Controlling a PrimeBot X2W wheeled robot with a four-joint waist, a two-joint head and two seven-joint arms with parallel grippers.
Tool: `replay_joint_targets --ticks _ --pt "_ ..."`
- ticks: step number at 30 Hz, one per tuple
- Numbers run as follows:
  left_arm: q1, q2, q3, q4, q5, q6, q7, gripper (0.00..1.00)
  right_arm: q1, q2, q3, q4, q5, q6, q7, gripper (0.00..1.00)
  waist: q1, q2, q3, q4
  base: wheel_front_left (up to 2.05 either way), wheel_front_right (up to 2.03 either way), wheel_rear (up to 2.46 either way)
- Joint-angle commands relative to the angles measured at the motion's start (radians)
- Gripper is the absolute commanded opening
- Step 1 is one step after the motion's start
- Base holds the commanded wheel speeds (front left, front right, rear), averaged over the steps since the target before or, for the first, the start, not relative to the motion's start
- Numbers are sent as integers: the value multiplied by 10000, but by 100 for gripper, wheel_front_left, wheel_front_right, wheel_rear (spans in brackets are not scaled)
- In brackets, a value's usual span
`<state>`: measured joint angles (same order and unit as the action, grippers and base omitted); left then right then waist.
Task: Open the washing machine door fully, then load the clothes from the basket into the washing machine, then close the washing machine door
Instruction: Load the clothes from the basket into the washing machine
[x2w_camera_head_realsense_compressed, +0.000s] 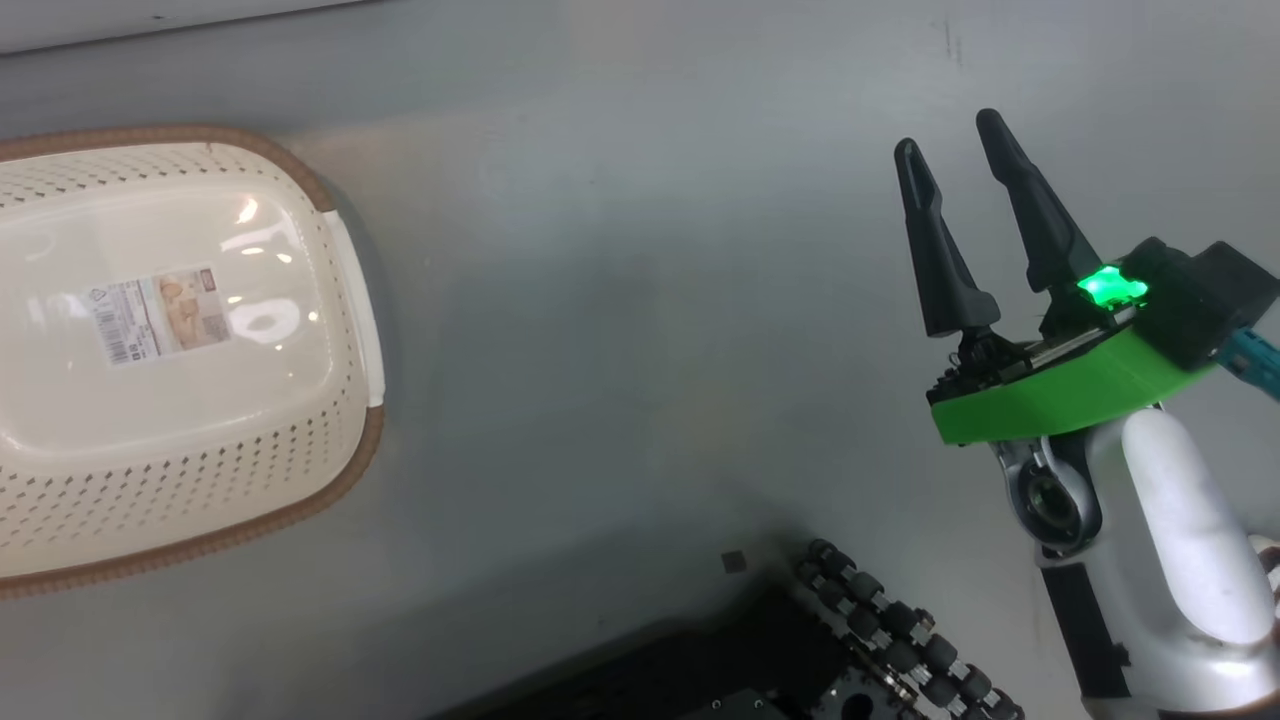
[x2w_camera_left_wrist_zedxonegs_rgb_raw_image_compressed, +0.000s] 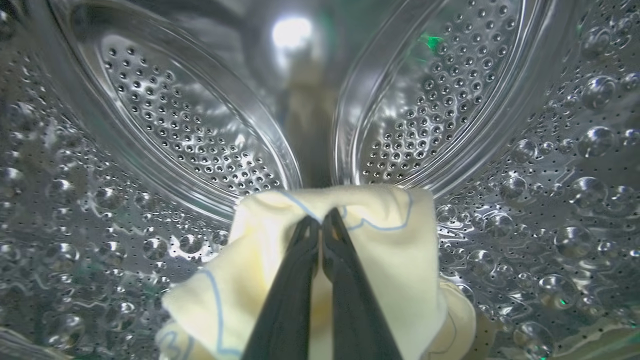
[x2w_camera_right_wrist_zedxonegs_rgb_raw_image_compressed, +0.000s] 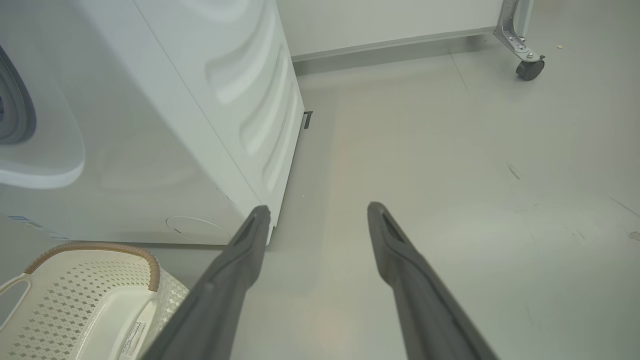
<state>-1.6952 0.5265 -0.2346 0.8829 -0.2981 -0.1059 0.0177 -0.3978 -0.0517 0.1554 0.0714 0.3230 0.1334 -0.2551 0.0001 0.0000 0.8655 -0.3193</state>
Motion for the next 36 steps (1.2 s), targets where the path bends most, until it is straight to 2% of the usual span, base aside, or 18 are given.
replay_joint_targets --ticks 1,12,13,14,27,36 --pt "-511 464 20 -107 33 -21 67 0 191 12 181 -228 109 -27 -67 100 -1 0 134 -132 0 0 0" --pt "-1643 169 -403 1422 127 -95 -246 0 41 13 171 -134 231 -27 -67 100 -1 0 308 -202 0 0 0" --pt "-1676 121 -457 1557 100 -121 -238 95 19 14 177 -138 205 -27 -67 100 -1 0 307 -188 0 0 0" --pt "-1725 94 -499 1647 90 -136 -313 100 -11 14 186 -159 182 -27 -67 100 -1 0 306 -176 0 0 0" --pt "-1436 -319 -841 2669 -250 -226 -1160 100 -56 14 -10 -318 -34 -27 -67 100 -1 0 -207 96 0 0 0" --pt "551 -675 -1677 2362 -1402 -244 -1884 100 177 14 -363 -325 -463 -27 -67 100 -1 0 -1494 612 0 0 0"
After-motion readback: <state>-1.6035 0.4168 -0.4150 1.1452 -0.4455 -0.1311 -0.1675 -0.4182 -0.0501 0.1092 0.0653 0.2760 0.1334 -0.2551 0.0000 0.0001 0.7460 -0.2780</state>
